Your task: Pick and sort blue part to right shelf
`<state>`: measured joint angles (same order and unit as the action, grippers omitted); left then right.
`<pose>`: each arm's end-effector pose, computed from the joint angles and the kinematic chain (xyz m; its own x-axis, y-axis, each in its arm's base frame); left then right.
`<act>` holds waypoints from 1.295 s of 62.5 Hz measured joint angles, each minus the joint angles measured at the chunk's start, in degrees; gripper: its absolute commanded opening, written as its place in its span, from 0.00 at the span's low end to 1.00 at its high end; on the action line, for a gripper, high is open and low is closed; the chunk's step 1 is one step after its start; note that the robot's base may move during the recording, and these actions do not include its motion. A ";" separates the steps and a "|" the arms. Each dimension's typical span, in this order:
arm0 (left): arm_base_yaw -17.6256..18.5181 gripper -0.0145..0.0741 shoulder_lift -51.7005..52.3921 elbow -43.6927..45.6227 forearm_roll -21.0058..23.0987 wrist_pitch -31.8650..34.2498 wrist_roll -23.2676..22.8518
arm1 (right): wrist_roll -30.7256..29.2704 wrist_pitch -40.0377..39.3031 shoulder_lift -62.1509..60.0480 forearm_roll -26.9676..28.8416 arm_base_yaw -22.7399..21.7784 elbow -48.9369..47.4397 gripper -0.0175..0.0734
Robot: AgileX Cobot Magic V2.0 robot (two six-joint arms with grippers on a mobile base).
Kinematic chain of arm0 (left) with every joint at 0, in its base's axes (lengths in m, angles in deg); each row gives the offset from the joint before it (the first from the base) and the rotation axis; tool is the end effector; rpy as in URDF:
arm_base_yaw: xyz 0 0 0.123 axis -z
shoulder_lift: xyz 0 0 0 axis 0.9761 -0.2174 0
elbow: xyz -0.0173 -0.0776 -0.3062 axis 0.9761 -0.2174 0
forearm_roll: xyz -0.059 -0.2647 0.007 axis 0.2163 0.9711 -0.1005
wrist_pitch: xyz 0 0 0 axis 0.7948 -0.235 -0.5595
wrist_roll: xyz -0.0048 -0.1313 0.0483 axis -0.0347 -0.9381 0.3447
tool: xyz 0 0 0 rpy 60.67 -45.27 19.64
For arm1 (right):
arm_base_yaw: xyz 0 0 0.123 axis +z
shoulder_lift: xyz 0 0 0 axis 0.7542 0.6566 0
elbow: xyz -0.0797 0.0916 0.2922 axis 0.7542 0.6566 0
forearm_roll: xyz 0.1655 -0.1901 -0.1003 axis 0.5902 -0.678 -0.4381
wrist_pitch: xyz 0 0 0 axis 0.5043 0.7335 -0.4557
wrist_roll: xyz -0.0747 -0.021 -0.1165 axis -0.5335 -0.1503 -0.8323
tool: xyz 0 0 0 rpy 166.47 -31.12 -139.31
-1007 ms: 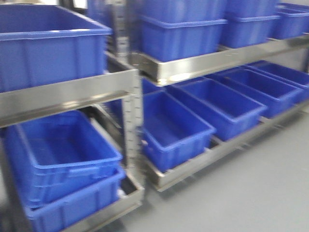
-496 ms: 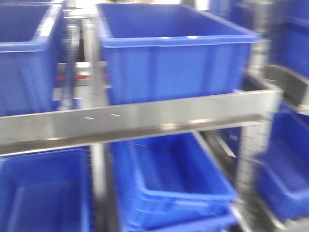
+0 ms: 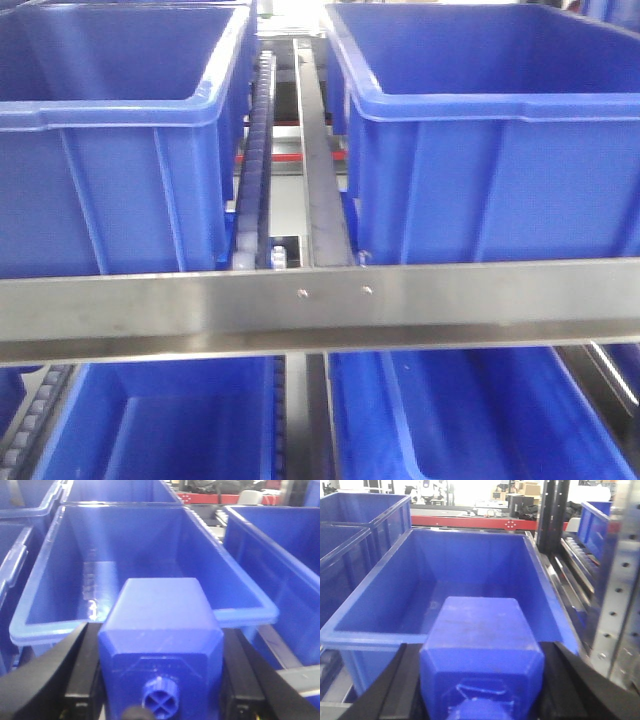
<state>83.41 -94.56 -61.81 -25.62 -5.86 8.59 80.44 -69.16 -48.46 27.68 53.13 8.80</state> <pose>0.0901 -0.0178 0.3157 -0.1030 -0.0512 -0.9934 0.1566 0.9854 -0.0670 0.0986 0.0058 0.3133 0.0261 0.0237 -0.9994 -0.0633 0.9978 0.0220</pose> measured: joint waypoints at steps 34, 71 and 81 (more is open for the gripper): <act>0.00 0.54 0.00 0.00 0.00 0.00 0.00 | 0.00 0.00 0.00 0.00 0.00 0.00 0.66; 0.00 0.54 0.00 0.00 0.00 0.00 0.00 | 0.00 0.00 0.00 0.00 0.00 0.00 0.66; 0.00 0.54 0.00 0.00 0.00 0.00 0.00 | 0.00 0.00 0.00 0.00 0.00 0.00 0.66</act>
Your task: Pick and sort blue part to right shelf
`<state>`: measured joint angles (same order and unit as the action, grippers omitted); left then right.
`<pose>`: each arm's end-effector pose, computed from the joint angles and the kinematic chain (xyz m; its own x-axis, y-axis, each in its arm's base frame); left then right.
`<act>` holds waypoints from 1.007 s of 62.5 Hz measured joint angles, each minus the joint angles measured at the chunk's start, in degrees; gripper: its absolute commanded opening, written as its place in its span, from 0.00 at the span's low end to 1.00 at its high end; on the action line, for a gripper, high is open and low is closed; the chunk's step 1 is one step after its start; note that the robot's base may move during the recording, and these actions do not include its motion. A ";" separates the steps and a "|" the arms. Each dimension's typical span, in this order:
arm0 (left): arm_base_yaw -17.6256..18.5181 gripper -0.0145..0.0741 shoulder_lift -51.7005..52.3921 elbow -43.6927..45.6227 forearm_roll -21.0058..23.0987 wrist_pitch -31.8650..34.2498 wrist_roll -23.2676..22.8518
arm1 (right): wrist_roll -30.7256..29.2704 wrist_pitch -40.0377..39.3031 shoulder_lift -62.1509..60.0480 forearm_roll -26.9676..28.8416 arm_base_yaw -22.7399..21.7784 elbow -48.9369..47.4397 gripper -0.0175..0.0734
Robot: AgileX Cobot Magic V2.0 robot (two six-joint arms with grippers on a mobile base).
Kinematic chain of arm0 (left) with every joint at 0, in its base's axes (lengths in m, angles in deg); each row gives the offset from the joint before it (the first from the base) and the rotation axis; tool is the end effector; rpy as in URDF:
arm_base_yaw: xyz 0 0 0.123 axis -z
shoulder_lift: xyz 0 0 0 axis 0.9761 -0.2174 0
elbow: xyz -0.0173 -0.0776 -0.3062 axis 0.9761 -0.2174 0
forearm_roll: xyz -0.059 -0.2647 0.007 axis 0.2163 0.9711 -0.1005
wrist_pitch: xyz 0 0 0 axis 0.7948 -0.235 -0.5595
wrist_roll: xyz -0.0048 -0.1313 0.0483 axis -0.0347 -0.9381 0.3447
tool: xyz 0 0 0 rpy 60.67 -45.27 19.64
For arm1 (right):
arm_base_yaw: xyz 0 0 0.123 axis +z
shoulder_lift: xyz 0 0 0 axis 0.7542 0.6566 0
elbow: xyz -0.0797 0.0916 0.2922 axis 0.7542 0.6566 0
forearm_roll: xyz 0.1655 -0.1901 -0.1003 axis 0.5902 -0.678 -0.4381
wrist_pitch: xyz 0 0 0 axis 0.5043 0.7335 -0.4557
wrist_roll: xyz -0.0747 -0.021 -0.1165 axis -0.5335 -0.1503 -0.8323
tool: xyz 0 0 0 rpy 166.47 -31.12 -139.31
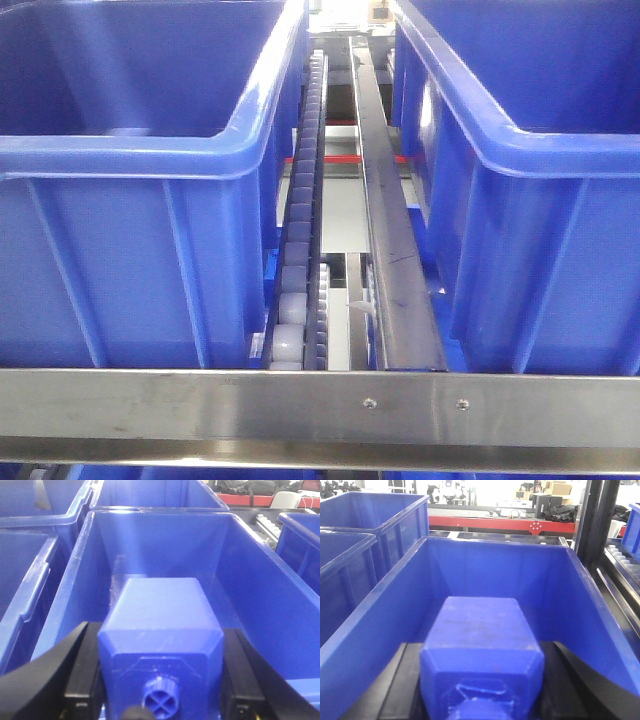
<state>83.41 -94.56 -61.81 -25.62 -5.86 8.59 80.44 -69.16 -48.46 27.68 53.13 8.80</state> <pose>0.0901 -0.0178 0.3157 -0.1030 -0.0512 -0.9934 0.1566 0.9854 -0.0670 0.0986 0.0058 0.3133 0.0261 0.0237 -0.9994 -0.0633 0.9978 0.0220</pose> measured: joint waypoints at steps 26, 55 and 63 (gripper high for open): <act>0.00 0.54 0.00 0.00 0.00 0.00 0.00 | 0.00 0.00 0.00 0.00 0.00 0.00 0.66; 0.00 0.54 0.00 0.00 0.13 1.26 0.00 | 0.00 0.00 0.00 0.00 0.00 0.00 0.66; 0.00 0.54 0.00 0.00 0.46 2.04 0.26 | 0.00 0.00 0.00 0.00 0.00 0.00 0.66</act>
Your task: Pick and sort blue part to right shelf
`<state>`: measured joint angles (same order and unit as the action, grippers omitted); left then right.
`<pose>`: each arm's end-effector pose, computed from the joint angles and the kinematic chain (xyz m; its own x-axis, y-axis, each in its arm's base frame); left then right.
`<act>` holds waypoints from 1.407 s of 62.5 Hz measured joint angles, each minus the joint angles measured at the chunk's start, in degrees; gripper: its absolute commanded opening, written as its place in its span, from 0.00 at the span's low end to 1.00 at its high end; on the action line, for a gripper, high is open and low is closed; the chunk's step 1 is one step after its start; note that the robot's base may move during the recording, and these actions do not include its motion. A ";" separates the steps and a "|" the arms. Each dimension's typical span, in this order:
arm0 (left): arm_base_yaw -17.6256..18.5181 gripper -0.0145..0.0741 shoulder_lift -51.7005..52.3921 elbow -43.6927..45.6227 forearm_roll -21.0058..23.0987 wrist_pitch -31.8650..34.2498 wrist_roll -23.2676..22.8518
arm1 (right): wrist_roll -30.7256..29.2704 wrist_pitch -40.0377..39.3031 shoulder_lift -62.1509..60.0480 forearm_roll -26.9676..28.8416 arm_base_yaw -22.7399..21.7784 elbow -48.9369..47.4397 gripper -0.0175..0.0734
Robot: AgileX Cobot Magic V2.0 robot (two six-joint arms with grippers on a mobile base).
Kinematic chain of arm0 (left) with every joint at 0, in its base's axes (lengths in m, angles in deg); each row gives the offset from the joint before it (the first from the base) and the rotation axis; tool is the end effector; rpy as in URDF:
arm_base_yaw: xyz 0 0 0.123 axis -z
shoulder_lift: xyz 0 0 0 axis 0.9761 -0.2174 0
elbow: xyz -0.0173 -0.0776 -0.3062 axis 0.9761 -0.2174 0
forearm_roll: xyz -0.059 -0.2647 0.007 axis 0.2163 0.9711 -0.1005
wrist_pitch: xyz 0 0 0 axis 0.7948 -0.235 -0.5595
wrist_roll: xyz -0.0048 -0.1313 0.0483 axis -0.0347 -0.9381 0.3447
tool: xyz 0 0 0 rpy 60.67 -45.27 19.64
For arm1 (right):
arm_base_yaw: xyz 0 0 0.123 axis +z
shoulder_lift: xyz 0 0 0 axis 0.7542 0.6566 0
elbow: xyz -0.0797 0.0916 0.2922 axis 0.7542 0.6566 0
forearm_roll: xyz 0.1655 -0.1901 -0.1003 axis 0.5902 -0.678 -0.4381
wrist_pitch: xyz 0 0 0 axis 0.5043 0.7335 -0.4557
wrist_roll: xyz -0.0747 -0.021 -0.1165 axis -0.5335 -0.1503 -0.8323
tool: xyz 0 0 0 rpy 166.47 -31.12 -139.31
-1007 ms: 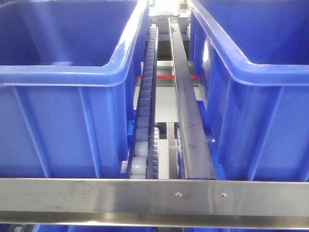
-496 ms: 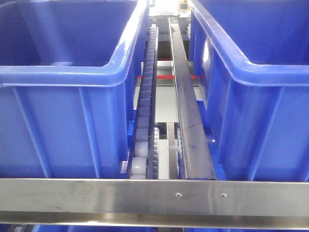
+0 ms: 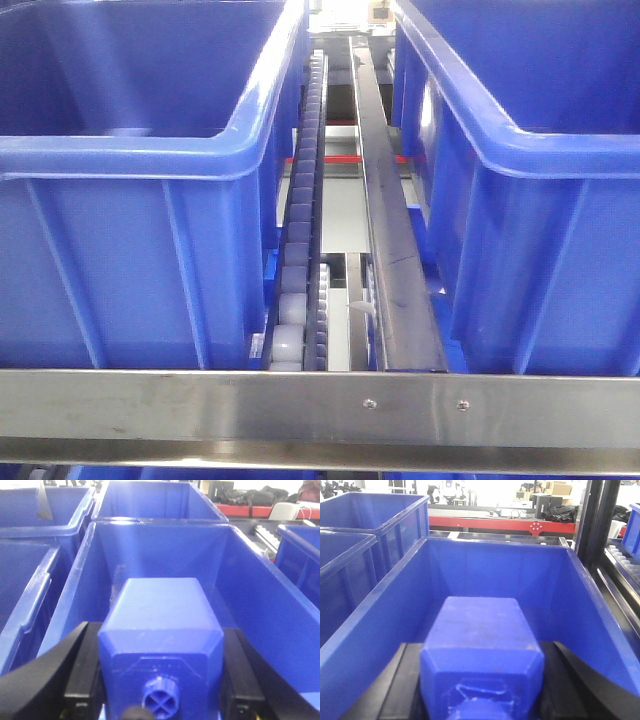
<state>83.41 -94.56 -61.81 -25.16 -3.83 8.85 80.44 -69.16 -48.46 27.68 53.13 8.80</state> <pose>0.0905 -0.0175 0.3207 -0.0684 -0.0598 -0.9959 0.1566 0.9852 -0.0699 0.0986 0.0058 0.3133 0.0261 0.0237 -0.9994 -0.0633 0.9978 0.0220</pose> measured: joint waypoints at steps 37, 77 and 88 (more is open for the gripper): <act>11.45 0.54 -30.76 9.21 0.61 13.09 4.80 | 0.00 -3.07 25.86 0.00 0.00 -8.97 0.66; 11.84 0.92 -53.18 15.91 0.81 18.61 4.80 | 0.00 -14.65 40.34 0.00 0.00 -9.12 0.85; 11.84 0.89 -53.18 15.97 0.81 18.63 4.80 | 0.00 -14.78 40.44 0.00 0.00 -9.60 0.85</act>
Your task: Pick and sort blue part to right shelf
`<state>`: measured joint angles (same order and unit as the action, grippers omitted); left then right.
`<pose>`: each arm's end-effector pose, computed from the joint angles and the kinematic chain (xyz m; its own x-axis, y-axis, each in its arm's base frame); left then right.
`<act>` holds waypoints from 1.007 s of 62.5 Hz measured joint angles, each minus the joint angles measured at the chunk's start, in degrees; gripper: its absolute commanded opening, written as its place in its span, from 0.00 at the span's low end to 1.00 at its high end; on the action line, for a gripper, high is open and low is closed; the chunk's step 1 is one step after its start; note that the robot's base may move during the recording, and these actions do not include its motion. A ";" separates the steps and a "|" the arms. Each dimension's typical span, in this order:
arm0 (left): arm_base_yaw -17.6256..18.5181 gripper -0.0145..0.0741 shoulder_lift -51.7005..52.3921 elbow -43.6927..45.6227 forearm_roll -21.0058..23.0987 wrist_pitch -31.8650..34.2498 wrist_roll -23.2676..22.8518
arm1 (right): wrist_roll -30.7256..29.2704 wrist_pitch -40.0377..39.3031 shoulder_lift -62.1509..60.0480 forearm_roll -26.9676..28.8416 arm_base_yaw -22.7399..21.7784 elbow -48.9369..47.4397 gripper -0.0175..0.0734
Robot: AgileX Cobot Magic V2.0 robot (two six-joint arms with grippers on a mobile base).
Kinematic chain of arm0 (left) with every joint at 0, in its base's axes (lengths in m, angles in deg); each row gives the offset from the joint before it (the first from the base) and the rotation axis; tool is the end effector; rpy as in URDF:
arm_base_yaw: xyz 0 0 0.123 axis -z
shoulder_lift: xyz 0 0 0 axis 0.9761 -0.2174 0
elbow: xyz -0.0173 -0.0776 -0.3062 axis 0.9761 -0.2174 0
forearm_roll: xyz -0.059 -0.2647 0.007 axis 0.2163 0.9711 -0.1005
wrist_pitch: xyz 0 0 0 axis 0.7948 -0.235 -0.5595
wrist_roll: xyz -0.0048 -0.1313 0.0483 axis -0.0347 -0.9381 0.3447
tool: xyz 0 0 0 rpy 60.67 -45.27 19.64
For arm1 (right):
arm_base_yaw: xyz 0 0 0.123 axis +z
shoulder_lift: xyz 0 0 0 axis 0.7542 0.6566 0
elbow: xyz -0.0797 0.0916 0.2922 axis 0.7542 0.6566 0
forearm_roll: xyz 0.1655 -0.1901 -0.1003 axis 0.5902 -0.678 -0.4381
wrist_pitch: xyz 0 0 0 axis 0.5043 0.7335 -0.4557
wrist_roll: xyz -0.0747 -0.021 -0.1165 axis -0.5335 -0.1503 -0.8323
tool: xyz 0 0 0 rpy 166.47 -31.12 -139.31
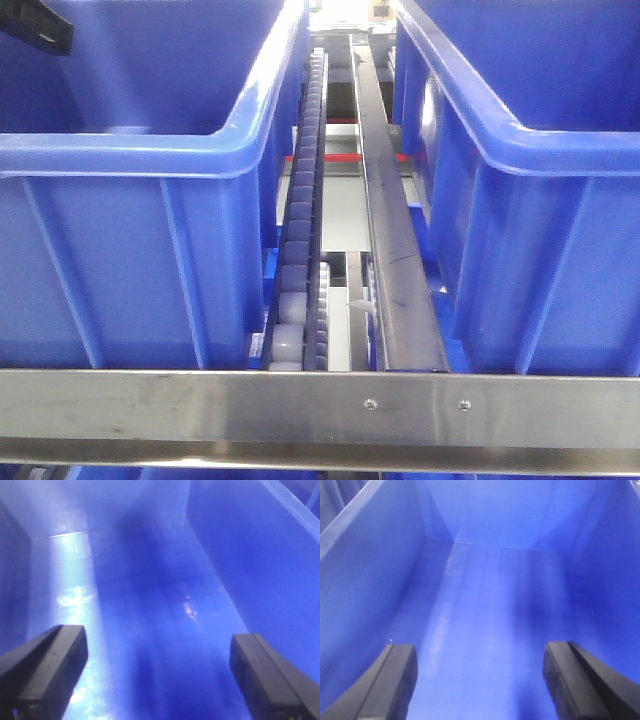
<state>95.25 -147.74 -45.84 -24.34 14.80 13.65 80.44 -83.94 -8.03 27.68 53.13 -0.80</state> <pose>0.2809 -0.0914 0.3011 -0.3609 0.1077 -0.9264 0.3103 0.9506 -0.0103 0.2383 0.0177 0.2999 -0.2511 0.0025 -0.9680 -0.0698 0.9973 0.0207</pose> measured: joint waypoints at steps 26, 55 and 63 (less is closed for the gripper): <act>0.00 0.30 4.59 0.00 0.00 -0.73 0.00 | 0.00 6.27 -2.24 0.00 0.00 -6.86 0.53; -0.92 0.30 6.96 0.00 3.01 -0.82 0.00 | 0.00 8.71 -4.19 1.61 0.00 -7.08 0.24; -3.52 0.30 10.15 -0.95 4.38 -0.82 0.00 | 0.00 8.84 -7.10 1.74 0.00 -6.52 0.24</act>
<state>91.73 -137.59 -46.79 -19.96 13.99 13.65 80.44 -75.10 -15.12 29.42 53.13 -7.31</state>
